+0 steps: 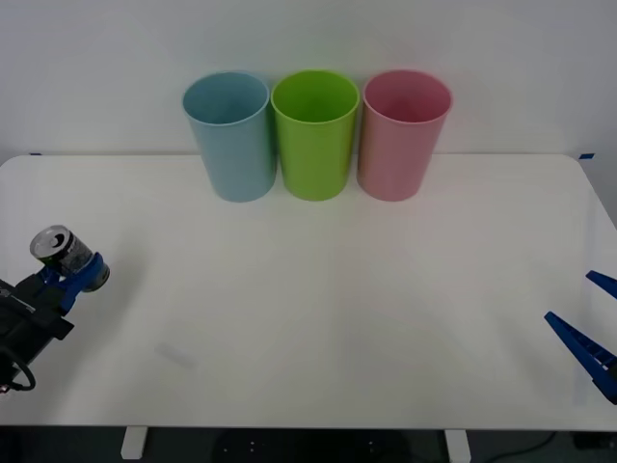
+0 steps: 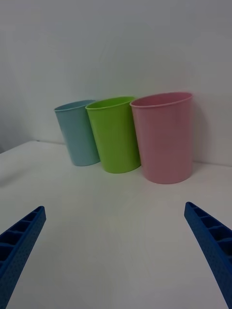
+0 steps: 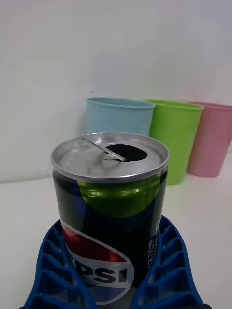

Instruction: Grasp the object on the table and drop it into the matching bin: aluminum can to the light blue bin, PET bottle to the pink bin.

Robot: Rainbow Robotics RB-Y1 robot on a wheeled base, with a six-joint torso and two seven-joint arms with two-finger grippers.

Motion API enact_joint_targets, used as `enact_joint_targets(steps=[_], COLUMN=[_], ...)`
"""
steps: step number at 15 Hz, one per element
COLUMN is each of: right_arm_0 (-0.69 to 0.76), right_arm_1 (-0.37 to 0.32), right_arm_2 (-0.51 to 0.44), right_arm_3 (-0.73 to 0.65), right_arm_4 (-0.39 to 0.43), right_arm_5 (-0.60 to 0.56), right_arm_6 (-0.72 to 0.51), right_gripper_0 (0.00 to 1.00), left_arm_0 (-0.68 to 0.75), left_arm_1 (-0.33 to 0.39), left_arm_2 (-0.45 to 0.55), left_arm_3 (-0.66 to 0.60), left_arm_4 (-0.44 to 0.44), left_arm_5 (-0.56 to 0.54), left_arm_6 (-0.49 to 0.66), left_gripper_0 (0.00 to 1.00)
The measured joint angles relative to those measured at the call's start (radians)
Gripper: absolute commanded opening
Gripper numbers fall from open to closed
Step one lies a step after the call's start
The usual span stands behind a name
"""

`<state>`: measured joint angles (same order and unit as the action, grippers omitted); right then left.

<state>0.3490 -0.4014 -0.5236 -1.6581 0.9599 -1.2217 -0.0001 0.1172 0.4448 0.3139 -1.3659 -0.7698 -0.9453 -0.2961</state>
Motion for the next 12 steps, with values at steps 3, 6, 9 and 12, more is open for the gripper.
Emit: enact_joint_targets(steps=[3,6,9,12], right_arm_0=[0.0,0.0,0.0,0.0], right_arm_1=[0.0,0.0,0.0,0.0], right_arm_2=[0.0,0.0,0.0,0.0], right_arm_3=[0.0,0.0,0.0,0.0], right_arm_4=[0.0,0.0,0.0,0.0], right_arm_5=[0.0,0.0,0.0,0.0], right_arm_6=[0.0,0.0,0.0,0.0], right_gripper_0=[1.0,1.0,1.0,1.0], left_arm_0=[-0.077,-0.169,-0.259,-0.343], left_arm_1=[0.0,0.0,0.0,0.0], left_arm_2=[0.019,0.03,0.036,0.042], left_arm_3=[-0.019,-0.022,-0.022,-0.022], left_arm_4=[-0.071,-0.151,-0.231,-0.31], left_arm_5=[0.011,0.033,0.063,0.092], left_arm_6=[0.106,0.217,0.324,0.432], left_gripper_0=[0.0,0.0,0.0,0.0])
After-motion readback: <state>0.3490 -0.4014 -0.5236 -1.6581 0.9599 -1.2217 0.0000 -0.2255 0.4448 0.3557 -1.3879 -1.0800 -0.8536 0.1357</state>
